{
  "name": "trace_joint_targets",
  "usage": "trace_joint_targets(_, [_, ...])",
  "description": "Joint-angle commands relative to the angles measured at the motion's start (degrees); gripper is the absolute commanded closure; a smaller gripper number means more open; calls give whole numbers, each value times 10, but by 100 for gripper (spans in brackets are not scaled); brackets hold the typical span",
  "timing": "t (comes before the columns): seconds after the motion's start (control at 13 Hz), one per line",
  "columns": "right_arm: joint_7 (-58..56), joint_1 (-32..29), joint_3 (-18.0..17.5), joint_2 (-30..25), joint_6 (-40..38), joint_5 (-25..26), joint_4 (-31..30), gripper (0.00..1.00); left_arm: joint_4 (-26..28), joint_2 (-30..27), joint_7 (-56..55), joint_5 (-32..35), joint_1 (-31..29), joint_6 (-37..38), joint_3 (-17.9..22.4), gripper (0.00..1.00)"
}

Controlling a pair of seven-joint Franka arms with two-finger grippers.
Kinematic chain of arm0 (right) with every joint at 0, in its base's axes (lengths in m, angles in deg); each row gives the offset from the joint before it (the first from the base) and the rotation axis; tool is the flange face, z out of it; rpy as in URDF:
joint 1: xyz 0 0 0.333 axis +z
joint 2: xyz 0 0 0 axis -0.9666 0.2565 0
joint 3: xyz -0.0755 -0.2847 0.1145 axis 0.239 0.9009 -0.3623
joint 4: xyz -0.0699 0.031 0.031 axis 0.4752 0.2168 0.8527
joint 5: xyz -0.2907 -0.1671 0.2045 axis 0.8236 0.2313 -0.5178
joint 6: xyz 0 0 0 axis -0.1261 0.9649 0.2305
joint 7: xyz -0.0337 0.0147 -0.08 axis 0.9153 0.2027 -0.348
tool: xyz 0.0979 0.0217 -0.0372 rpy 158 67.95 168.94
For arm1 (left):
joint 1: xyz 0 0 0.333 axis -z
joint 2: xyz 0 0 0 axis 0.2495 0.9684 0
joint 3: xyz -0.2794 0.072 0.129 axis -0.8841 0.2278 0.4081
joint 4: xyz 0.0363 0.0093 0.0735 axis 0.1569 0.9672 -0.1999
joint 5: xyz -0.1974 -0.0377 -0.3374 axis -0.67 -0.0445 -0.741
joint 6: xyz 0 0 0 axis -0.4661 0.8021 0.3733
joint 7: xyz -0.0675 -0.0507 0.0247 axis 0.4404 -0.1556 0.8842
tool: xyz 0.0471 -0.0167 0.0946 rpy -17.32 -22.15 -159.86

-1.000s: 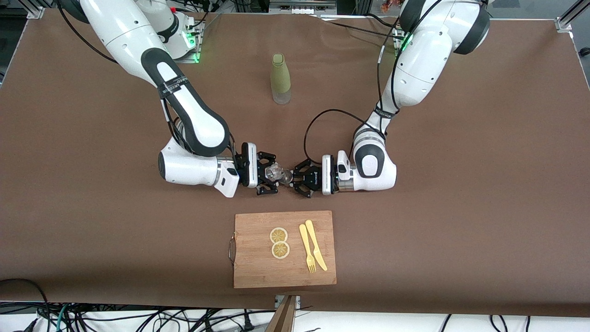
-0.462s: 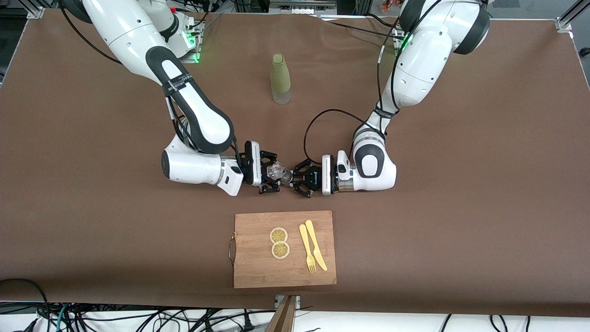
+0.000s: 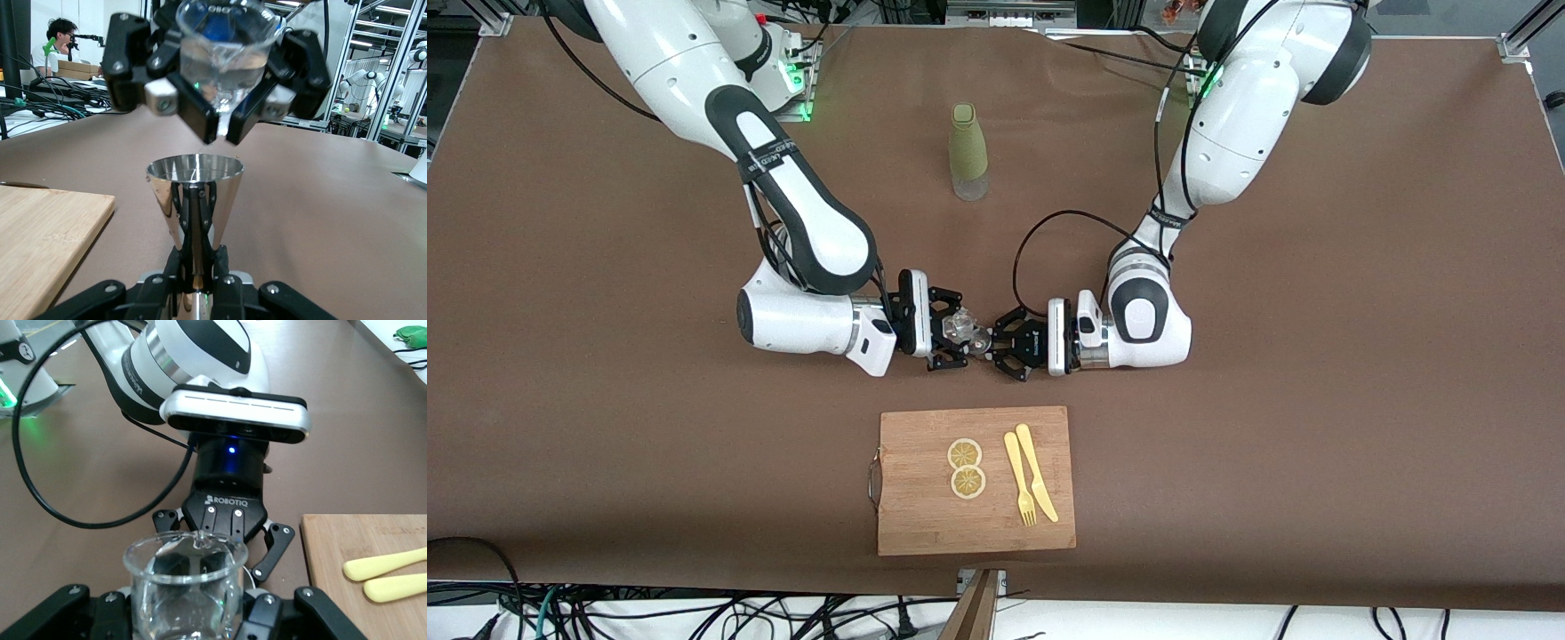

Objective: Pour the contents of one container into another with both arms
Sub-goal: 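Move the beaker and jigger apart back toward their starting spots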

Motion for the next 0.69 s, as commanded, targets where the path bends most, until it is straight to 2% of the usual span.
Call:
trace_joint_targets(0.0, [27, -2, 4, -30, -30, -1, -10, 86, -13, 3, 4, -17, 4, -4, 6, 100])
trace_joint_targets(0.38, [33, -45, 4, -38, -99, -43, -9, 86, -1, -9, 32, -13, -16, 5, 9, 100])
trace_joint_targets(0.62, [28, -84, 4, -39, -152, -45, -8, 86, 9, -10, 56, -13, -32, 34, 9, 100])
